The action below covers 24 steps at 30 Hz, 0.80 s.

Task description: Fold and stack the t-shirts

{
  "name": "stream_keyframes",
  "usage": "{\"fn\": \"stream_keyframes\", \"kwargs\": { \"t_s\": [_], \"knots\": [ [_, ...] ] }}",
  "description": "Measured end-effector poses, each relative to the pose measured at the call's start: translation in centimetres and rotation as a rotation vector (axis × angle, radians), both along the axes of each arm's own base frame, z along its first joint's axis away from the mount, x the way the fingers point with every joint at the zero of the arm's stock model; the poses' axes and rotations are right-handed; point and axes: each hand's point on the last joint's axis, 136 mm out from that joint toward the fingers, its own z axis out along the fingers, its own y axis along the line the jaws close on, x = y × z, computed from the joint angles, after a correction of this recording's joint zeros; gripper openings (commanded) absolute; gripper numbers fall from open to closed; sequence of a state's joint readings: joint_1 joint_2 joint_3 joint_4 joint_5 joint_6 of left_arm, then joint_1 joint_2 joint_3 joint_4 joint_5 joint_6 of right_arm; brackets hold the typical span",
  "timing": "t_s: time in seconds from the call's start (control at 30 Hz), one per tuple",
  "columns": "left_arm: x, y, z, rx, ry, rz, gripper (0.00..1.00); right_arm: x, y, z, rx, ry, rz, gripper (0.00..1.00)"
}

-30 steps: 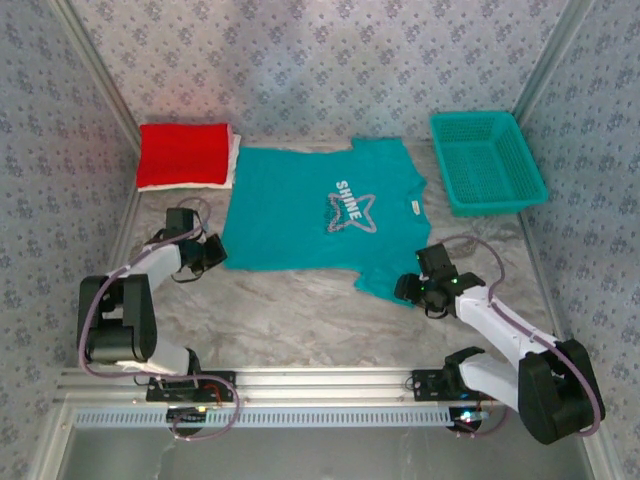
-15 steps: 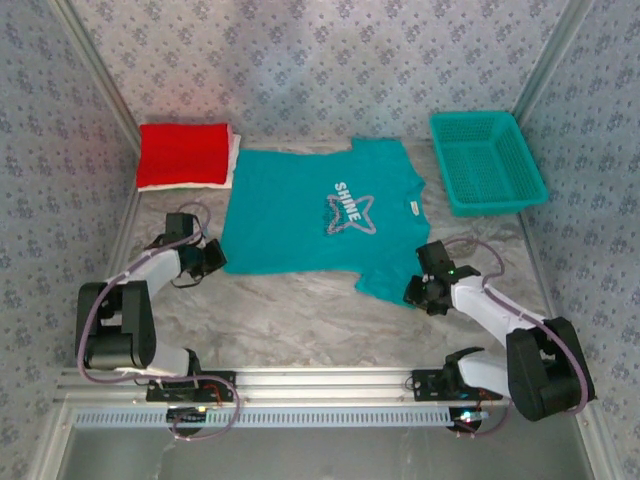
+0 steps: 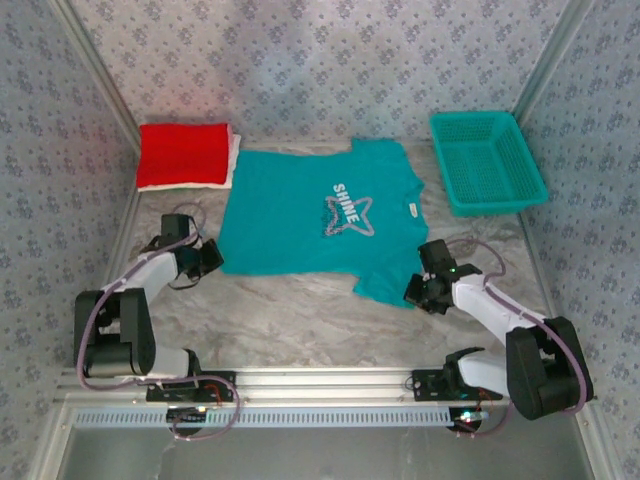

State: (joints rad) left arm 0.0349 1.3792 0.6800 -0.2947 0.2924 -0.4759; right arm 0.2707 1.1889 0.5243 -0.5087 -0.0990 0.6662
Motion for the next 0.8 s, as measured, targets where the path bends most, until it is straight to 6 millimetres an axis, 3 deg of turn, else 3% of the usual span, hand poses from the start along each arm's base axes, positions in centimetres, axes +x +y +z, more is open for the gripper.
{"fn": "stream_keyframes", "kwargs": {
  "t_s": [0.2,0.4,0.63,0.8],
  "knots": [
    [-2.3,0.1,-0.7,-0.016,0.029,0.021,0.0,-0.1,0.1,2.0,0.078,-0.047,-0.03,0.0],
    [-5.2,-0.3,-1.7,-0.048,0.077,0.05,0.0,-1.8,0.1,2.0,0.123,-0.013,-0.048,0.0],
    [-7.4,-0.3,0.7,-0.077,0.005,0.105,0.0,-3.6,0.0,4.4,0.16,-0.033,-0.06,0.0],
    [-7.7,-0.1,2.3,-0.076,-0.048,0.131,0.0,-2.8,-0.2,7.0,0.174,-0.087,-0.067,0.0]
  ]
}}
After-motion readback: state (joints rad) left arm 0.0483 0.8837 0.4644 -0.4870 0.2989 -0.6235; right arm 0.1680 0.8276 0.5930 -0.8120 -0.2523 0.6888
